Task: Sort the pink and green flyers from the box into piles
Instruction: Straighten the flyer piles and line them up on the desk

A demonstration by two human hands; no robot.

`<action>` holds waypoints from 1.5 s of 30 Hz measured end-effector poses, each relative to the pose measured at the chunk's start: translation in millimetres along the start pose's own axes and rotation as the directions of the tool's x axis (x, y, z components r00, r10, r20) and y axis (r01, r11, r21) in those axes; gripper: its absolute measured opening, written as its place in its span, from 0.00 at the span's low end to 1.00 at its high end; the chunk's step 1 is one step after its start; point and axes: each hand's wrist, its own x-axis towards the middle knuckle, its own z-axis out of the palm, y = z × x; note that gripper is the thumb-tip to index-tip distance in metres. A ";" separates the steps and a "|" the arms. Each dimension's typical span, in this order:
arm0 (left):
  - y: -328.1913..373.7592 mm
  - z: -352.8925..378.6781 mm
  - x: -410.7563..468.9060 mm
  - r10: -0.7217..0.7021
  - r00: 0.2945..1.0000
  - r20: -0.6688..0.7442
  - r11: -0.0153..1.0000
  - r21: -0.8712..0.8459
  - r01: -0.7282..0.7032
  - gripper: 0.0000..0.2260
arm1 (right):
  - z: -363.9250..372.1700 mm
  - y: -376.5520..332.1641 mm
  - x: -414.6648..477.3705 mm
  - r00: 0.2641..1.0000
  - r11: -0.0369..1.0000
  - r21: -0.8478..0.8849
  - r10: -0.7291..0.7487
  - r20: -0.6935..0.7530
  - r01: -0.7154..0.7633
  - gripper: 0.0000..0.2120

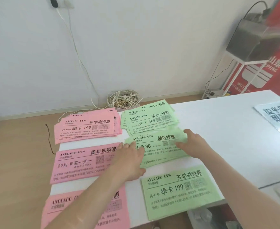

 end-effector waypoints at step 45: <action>27.6 -12.1 18.5 -0.525 0.786 -0.328 0.243 -0.942 -0.230 0.19 | -17.5 67.2 10.1 0.912 0.445 0.816 -0.342 -0.227 0.369 0.17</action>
